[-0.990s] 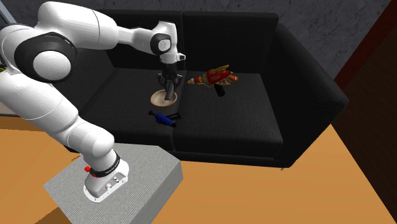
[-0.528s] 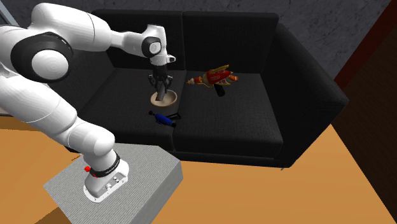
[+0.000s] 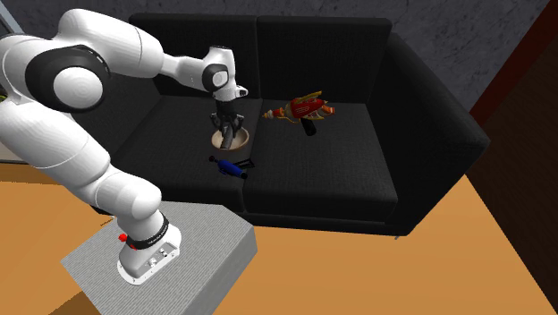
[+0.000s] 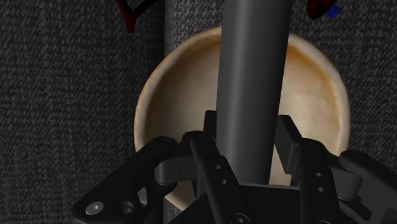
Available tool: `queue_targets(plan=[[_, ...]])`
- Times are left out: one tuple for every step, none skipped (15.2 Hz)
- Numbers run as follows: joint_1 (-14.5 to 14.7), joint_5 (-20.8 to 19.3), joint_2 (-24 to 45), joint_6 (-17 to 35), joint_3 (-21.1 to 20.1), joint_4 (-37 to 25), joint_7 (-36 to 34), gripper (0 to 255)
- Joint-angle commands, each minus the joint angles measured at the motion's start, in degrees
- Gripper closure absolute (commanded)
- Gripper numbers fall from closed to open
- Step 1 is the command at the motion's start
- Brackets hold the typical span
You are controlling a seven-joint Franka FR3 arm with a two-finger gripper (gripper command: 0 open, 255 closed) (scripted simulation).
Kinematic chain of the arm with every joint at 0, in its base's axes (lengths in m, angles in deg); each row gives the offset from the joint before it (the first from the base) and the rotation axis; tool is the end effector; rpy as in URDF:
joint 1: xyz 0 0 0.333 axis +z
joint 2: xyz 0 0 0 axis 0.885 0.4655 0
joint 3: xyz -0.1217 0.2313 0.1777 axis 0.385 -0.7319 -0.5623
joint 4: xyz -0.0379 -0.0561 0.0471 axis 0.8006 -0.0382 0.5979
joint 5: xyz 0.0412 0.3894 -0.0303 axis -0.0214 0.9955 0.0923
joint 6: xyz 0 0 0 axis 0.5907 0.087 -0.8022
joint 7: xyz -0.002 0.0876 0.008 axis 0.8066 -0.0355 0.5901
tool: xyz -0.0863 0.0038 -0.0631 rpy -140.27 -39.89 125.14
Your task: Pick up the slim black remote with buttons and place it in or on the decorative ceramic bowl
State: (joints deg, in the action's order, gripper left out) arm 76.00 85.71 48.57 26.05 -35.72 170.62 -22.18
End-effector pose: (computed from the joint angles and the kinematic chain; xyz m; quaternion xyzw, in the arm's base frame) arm 0.4715 0.0218 0.3803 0.9642 0.2511 -0.0855 0.0010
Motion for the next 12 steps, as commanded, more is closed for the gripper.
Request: queue_targets(plan=[[0.0,0.0,0.1,0.3,0.0,0.2,-0.1,255],[0.0,0.0,0.1,0.3,0.0,0.2,-0.1,255],[0.0,0.0,0.1,0.3,0.0,0.2,-0.1,255],[0.0,0.0,0.1,0.3,0.0,0.2,-0.1,255],[0.0,0.0,0.1,0.3,0.0,0.2,-0.1,255],[0.0,0.0,0.1,0.3,0.0,0.2,-0.1,255],[0.0,0.0,0.1,0.3,0.0,0.2,-0.1,0],[0.0,0.0,0.1,0.3,0.0,0.2,-0.1,0],[0.0,0.0,0.1,0.3,0.0,0.2,-0.1,0],[0.0,0.0,0.1,0.3,0.0,0.2,-0.1,0],[0.0,0.0,0.1,0.3,0.0,0.2,-0.1,0],[0.0,0.0,0.1,0.3,0.0,0.2,-0.1,0]])
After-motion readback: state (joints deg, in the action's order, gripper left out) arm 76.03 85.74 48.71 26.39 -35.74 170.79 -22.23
